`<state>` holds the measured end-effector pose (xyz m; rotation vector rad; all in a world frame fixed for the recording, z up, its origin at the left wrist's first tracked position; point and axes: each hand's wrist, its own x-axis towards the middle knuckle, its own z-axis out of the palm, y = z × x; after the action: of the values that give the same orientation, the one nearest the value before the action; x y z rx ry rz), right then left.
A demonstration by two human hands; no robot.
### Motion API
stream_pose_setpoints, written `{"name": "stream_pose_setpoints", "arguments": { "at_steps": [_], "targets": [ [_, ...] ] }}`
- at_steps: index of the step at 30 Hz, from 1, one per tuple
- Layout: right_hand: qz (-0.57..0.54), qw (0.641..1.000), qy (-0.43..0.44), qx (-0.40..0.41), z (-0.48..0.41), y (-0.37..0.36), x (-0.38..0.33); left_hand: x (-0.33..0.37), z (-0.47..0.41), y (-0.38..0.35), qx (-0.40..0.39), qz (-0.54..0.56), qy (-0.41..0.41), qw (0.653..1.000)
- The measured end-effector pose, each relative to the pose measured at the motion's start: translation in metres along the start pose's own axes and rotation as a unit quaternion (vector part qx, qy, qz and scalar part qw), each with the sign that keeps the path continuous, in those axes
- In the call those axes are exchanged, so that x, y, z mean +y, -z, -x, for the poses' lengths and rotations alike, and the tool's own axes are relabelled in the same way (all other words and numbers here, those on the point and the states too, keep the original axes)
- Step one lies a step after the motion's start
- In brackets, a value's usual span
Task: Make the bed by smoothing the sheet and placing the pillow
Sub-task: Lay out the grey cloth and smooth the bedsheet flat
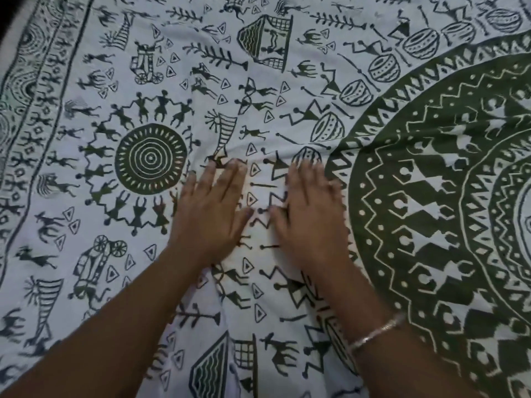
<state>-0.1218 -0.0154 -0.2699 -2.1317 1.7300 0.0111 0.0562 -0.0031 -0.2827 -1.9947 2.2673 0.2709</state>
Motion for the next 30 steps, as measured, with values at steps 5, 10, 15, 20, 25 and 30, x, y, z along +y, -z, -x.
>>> {"name": "stream_pose_setpoints", "arguments": {
  "at_steps": [5,10,15,20,25,30],
  "targets": [
    [0.012,0.997,-0.055,0.045,-0.006,-0.025,-0.055,-0.049,0.006,0.009,-0.005,-0.049,0.063,0.997],
    [0.025,0.999,0.046,-0.01,-0.032,-0.037,-0.107,-0.046,0.003,0.024,0.014,0.066,-0.054,0.996],
    [-0.011,0.995,-0.057,0.085,-0.023,-0.03,-0.095,-0.139,0.012,0.007,0.001,-0.022,0.0,1.0],
    [0.035,0.995,-0.075,0.048,-0.04,-0.042,-0.128,-0.184,0.018,0.017,-0.01,-0.059,0.121,0.991],
    [0.027,0.998,0.054,0.021,-0.058,-0.048,-0.18,-0.165,0.022,0.014,-0.004,-0.056,-0.011,0.998],
    [0.015,0.998,-0.028,0.056,-0.054,-0.046,-0.167,-0.234,0.027,0.013,-0.017,-0.074,0.077,0.994]
  ]
}}
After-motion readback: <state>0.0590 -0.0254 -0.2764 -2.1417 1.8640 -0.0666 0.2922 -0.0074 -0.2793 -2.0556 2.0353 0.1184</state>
